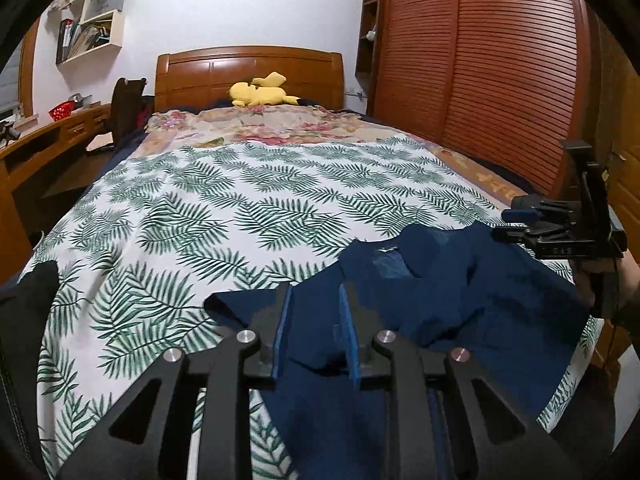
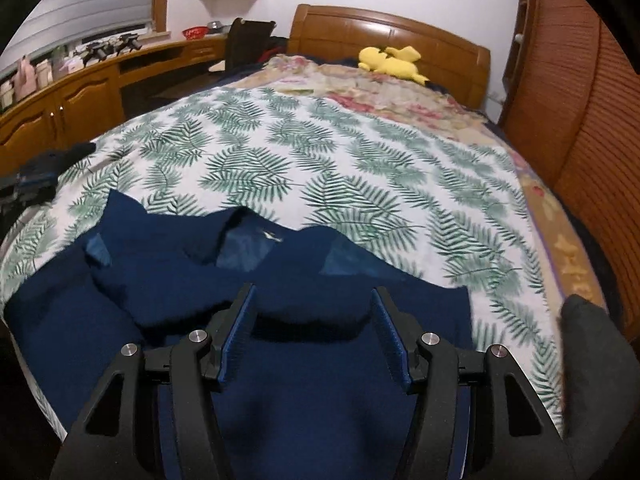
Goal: Fold large clothes
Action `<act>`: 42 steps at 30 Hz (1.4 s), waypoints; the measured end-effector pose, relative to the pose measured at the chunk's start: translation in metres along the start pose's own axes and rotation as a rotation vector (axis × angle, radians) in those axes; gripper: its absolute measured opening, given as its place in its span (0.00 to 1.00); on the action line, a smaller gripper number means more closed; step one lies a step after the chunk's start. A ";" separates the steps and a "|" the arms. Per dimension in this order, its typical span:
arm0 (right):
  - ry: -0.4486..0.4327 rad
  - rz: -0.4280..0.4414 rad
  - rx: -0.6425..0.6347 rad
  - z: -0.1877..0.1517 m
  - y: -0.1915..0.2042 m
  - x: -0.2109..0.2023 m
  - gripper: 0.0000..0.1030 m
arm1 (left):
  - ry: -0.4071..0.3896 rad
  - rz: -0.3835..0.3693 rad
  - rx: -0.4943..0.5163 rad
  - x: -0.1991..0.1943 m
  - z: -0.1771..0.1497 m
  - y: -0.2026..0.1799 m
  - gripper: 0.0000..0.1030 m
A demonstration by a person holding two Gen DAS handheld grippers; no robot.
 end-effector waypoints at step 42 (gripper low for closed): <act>0.307 0.464 -0.141 -0.018 0.162 0.114 0.00 | 0.028 0.057 -0.040 -0.004 -0.018 0.053 0.21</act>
Point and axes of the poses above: each gripper's, at about its wrist camera, not at the fingertips, and x roughly the way its jaws point, y to its left, z to its top, the point moved 5 cm from there along x, roughly the way its jaws point, and after that the axes turned 10 degrees about -y, right-handed, at the moved point
